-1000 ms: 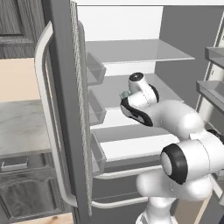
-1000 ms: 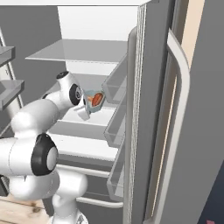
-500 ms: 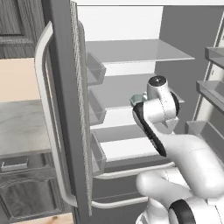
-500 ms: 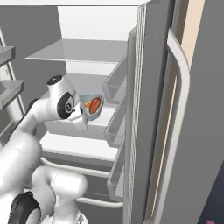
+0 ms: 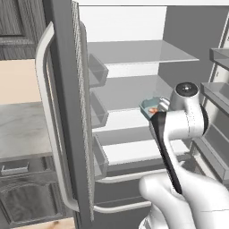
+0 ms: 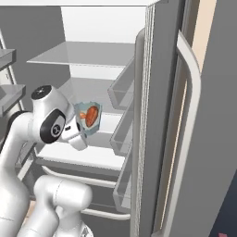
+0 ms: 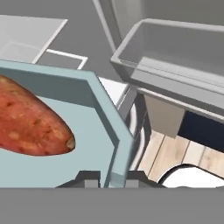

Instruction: Place the tupperware containing the shrimp and sweet potato meal in the microwave. Close the microwave door and press the start button to reheat the meal.

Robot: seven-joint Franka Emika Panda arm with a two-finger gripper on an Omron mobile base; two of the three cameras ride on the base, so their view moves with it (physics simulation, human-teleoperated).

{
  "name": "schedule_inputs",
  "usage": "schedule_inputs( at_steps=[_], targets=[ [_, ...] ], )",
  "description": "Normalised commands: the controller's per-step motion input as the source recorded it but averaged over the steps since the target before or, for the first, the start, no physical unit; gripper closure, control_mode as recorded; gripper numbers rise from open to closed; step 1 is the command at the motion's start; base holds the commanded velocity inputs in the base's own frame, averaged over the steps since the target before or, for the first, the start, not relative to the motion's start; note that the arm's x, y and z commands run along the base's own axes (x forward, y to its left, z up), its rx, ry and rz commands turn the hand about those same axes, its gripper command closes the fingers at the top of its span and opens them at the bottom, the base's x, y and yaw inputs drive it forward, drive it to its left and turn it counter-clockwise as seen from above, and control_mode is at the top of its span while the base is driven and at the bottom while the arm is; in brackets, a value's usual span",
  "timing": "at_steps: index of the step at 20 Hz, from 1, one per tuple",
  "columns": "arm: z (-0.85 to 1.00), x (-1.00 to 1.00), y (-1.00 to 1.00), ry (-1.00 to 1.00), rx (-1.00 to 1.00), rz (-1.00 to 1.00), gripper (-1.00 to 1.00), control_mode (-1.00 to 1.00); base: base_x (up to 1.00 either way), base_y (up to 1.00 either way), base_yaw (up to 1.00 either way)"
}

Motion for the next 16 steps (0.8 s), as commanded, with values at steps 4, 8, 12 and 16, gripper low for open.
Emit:
schedule_inputs(
  at_steps=[4, 8, 12, 16],
  targets=[
    [0.36, -0.41, 0.00, -0.01, 0.00, 0.11, 1.00, -1.00, 0.00, 0.00, 0.00],
    [0.28, -0.09, 0.00, 0.00, 0.00, 0.11, 1.00, -1.00, 0.00, 0.00, 0.00],
    [0.14, -0.01, 0.00, 0.00, 0.00, 0.10, 1.00, -1.00, 0.00, 0.00, 0.00],
    [0.00, -0.06, -0.02, 0.00, 0.00, 0.00, 1.00, -1.00, 0.00, 0.00, 0.00]
  ],
)
